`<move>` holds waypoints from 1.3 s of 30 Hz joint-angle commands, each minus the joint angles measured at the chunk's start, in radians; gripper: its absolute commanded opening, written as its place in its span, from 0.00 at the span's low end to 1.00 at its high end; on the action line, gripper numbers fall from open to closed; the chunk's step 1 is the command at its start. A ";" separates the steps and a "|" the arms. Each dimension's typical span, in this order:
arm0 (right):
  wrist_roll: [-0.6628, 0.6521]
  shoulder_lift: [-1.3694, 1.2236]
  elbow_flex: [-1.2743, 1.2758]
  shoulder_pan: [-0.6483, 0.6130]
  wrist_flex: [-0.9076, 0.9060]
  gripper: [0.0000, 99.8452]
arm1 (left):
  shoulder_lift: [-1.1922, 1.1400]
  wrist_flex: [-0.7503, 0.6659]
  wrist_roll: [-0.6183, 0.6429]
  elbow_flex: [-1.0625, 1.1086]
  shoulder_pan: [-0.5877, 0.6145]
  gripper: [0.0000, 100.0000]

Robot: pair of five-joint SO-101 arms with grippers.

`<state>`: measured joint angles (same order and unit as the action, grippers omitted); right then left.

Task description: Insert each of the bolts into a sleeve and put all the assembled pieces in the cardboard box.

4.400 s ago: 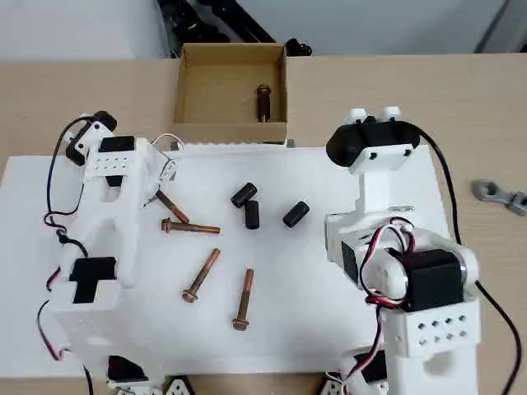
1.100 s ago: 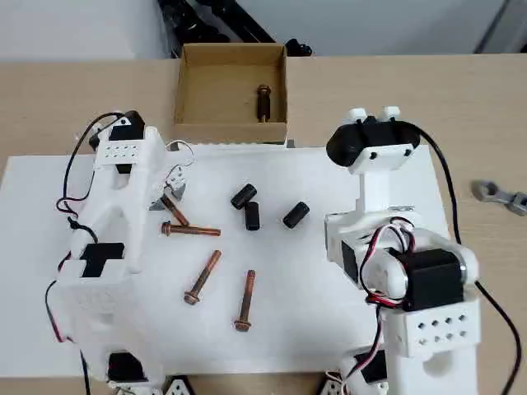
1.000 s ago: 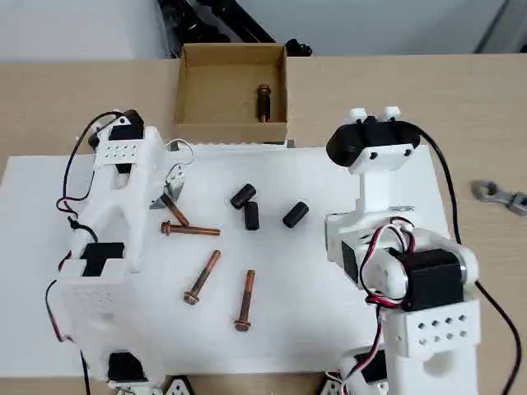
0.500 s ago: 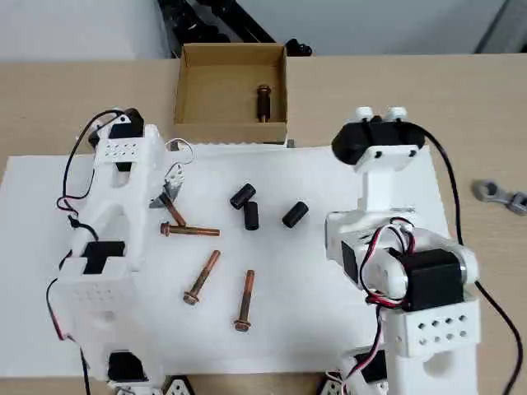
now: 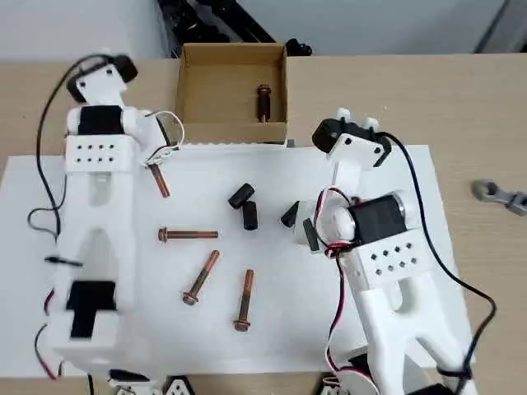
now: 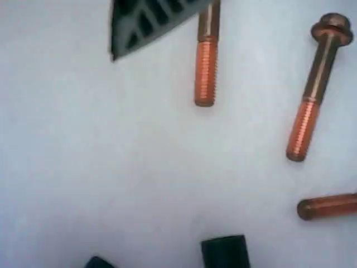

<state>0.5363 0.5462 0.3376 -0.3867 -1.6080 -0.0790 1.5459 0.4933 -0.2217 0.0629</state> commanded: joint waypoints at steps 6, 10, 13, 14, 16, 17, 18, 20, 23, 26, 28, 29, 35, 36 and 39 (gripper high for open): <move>0.084 -0.018 -0.009 -0.002 0.021 0.26 | 0.242 0.052 -0.104 -0.042 -0.011 0.01; 0.219 -0.074 -0.003 0.001 0.147 0.26 | 0.296 0.077 -0.107 -0.042 -0.014 0.01; 0.255 -0.151 -0.009 -0.005 0.220 0.26 | 0.319 0.078 -0.106 -0.042 -0.011 0.01; 0.256 -0.180 -0.011 -0.005 0.237 0.26 | 0.325 0.080 -0.106 -0.042 -0.011 0.01; 0.281 -0.231 -0.009 -0.002 0.272 0.26 | 0.333 0.080 -0.106 -0.042 -0.011 0.01; 0.301 -0.254 -0.011 -0.002 0.286 0.26 | 0.333 0.080 -0.106 -0.042 -0.011 0.01; 0.310 -0.272 -0.011 -0.005 0.305 0.26 | 0.333 0.084 -0.106 -0.042 -0.011 0.01; 0.322 -0.309 -0.011 -0.008 0.343 0.26 | 0.333 0.101 -0.106 -0.042 -0.012 0.01; 0.328 -0.355 -0.011 -0.008 0.394 0.26 | 0.328 0.110 -0.106 -0.042 -0.011 0.01; 0.344 -0.380 -0.011 -0.027 0.430 0.26 | 0.333 0.110 -0.107 -0.042 -0.011 0.01; 0.354 -0.395 -0.011 -0.050 0.447 0.26 | 0.333 0.114 -0.107 -0.042 -0.009 0.01; 0.354 -0.404 -0.009 -0.064 0.458 0.26 | 0.333 0.114 -0.107 -0.042 -0.009 0.01; 0.354 -0.493 -0.009 -0.067 0.490 0.26 | 0.333 0.114 -0.106 -0.042 -0.009 0.01; 0.354 -0.506 -0.009 -0.067 0.499 0.26 | 0.333 0.115 -0.107 -0.042 -0.009 0.01; 0.353 -0.536 -0.009 -0.051 0.541 0.26 | 0.333 0.115 -0.109 -0.042 -0.008 0.01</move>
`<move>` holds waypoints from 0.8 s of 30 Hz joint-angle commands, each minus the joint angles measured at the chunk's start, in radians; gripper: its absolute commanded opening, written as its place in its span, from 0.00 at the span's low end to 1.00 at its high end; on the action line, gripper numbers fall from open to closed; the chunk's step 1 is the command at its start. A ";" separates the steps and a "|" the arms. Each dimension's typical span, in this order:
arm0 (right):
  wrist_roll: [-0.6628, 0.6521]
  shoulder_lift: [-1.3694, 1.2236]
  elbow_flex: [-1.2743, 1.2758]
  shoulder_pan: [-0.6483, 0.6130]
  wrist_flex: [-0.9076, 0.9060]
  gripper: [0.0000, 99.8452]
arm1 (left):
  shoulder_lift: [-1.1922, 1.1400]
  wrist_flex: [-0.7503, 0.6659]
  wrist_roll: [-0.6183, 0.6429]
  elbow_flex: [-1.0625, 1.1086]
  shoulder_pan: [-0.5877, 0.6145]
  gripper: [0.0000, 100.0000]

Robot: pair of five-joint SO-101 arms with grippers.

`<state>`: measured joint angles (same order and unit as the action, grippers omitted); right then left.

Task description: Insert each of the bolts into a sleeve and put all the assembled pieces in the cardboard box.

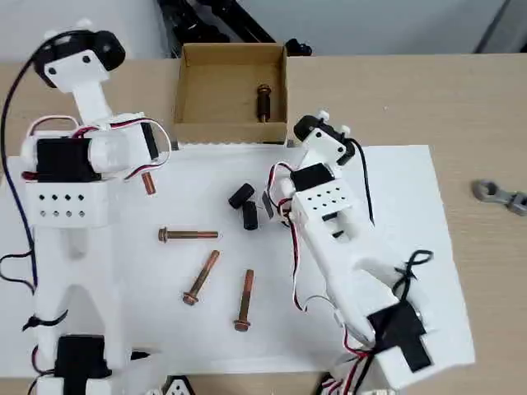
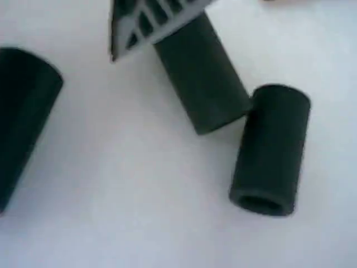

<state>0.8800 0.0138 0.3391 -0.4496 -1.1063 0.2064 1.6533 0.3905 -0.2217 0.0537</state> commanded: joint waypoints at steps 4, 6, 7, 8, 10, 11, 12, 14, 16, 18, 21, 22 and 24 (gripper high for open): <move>0.009 -0.033 -0.011 0.041 0.094 0.26 | 0.048 0.008 -0.008 -0.042 0.002 0.01; 0.009 -0.050 -0.008 0.051 0.108 0.26 | 0.048 0.008 -0.008 -0.042 0.002 0.01; 0.011 -0.059 -0.008 0.054 0.114 0.26 | 0.048 0.008 -0.009 -0.042 0.002 0.01; 0.011 -0.070 -0.008 0.056 0.114 0.26 | 0.048 0.008 -0.009 -0.042 0.002 0.01; 0.012 -0.087 -0.008 0.056 0.111 0.26 | 0.048 0.008 -0.009 -0.042 0.002 0.01; 0.012 -0.094 -0.006 0.056 0.111 0.26 | 0.048 0.008 -0.009 -0.042 0.002 0.01; 0.012 -0.101 -0.006 0.054 0.111 0.26 | 0.048 0.008 -0.009 -0.042 0.002 0.01; 0.012 -0.114 -0.009 0.054 0.111 0.26 | 0.048 0.008 -0.009 -0.042 0.002 0.01; 0.012 -0.120 -0.011 0.054 0.111 0.26 | 0.048 0.008 -0.009 -0.042 0.002 0.01; 0.012 -0.128 -0.011 0.054 0.111 0.26 | 0.048 0.008 -0.009 -0.042 0.002 0.01; 0.012 -0.139 -0.011 0.054 0.111 0.26 | 0.048 0.008 -0.009 -0.042 0.002 0.01; 0.012 -0.143 -0.011 0.054 0.111 0.26 | 0.048 0.008 -0.009 -0.042 0.002 0.01; 0.012 -0.151 -0.011 0.054 0.113 0.26 | 0.048 0.008 -0.009 -0.042 0.002 0.01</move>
